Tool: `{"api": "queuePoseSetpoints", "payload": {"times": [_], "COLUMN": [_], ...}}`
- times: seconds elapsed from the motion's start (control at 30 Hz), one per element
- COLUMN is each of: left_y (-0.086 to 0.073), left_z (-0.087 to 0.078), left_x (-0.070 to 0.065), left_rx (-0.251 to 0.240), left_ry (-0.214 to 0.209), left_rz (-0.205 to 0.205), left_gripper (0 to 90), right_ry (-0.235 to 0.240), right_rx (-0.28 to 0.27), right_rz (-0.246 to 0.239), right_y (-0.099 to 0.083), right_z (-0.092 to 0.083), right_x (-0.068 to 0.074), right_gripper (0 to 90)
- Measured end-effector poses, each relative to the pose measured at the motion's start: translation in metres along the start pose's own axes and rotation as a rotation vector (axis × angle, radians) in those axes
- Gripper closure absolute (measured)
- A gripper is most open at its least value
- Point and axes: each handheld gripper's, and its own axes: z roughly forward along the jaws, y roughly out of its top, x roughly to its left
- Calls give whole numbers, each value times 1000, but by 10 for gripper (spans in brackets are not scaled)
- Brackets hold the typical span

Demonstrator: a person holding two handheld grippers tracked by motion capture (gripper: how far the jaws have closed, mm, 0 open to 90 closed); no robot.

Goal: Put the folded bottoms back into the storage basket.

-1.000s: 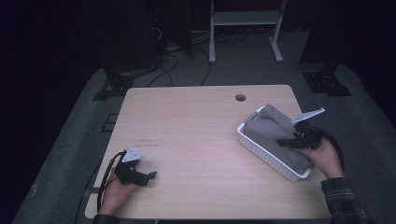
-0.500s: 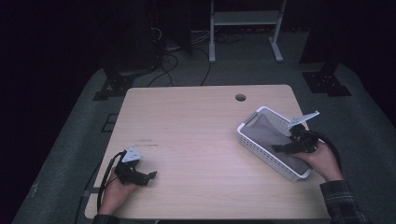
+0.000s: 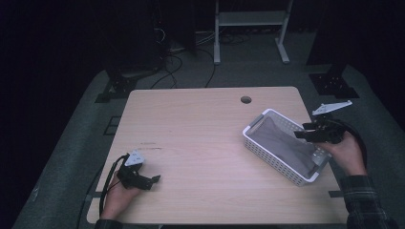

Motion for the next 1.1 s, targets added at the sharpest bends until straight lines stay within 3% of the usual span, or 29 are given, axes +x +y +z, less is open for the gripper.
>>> {"api": "queuePoseSetpoints", "payload": {"times": [0.13, 0.23, 0.4, 0.57, 0.63, 0.83, 1.1], "left_y": [0, 0, 0, 0, 0, 0, 0], "left_z": [0, 0, 0, 0, 0, 0, 0], "left_x": [0, 0, 0, 0, 0, 0, 0], "left_rx": [-3, -3, -3, -3, -3, -2, -3], "left_ry": [1, 1, 1, 0, 1, 1, 1], "left_rz": [-1, 0, 0, 0, -1, -1, -1], "left_gripper": [0, 0, 0, 0, 0, 0, 0], "right_ry": [-61, -81, -109, -98, -75, -85, -39], "right_rx": [16, 36, 83, 114, 110, 122, 118], "right_rz": [23, 46, 63, 91, 103, 107, 97], "right_y": [-3, -6, -14, -22, -23, -21, -13], "right_z": [4, 9, 19, 26, 26, 28, 34], "right_x": [-16, -27, -42, -48, -48, -43, -24], "right_gripper": [470, 499, 603, 725, 778, 794, 846]}}
